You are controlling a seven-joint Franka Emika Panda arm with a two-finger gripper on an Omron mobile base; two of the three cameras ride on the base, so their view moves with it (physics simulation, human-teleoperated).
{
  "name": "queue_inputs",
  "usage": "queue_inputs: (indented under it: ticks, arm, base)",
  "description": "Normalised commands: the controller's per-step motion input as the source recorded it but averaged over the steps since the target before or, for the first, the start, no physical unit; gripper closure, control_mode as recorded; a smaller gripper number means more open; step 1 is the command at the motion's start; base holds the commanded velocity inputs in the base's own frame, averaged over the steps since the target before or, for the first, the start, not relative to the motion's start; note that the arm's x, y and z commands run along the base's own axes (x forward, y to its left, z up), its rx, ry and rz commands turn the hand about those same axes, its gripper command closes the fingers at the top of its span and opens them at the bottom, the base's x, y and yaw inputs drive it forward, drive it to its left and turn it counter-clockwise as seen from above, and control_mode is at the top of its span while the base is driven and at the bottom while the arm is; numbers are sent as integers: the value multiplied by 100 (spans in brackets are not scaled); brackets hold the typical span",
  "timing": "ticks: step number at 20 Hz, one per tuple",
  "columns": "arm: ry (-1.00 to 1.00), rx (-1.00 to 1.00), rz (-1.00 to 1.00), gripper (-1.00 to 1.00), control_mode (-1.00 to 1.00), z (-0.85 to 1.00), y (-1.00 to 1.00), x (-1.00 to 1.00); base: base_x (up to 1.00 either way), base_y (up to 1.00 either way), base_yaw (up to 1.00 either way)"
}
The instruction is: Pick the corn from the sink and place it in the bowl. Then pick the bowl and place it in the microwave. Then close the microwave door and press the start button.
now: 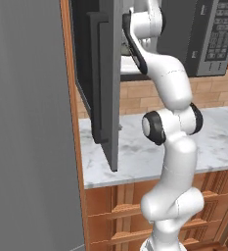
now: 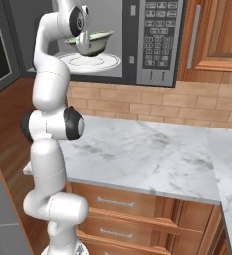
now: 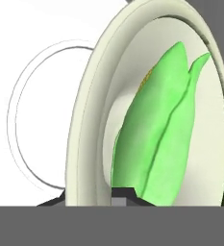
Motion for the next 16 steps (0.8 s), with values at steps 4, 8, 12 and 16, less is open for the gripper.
queue_inputs:
  ticks: [4,8,12,16]
  arm:
    - [0,0,8,100,-100,-38,-12,-49]
    - [0,0,3,100,-100,-3,0,-68]
    - [0,-2,1,100,-100,-31,4,-39]
    - [-1,-9,3,100,-100,-86,29,-5]
  base:
    - [0,0,0]
    - [0,0,0]
    - [0,0,0]
    - [0,0,0]
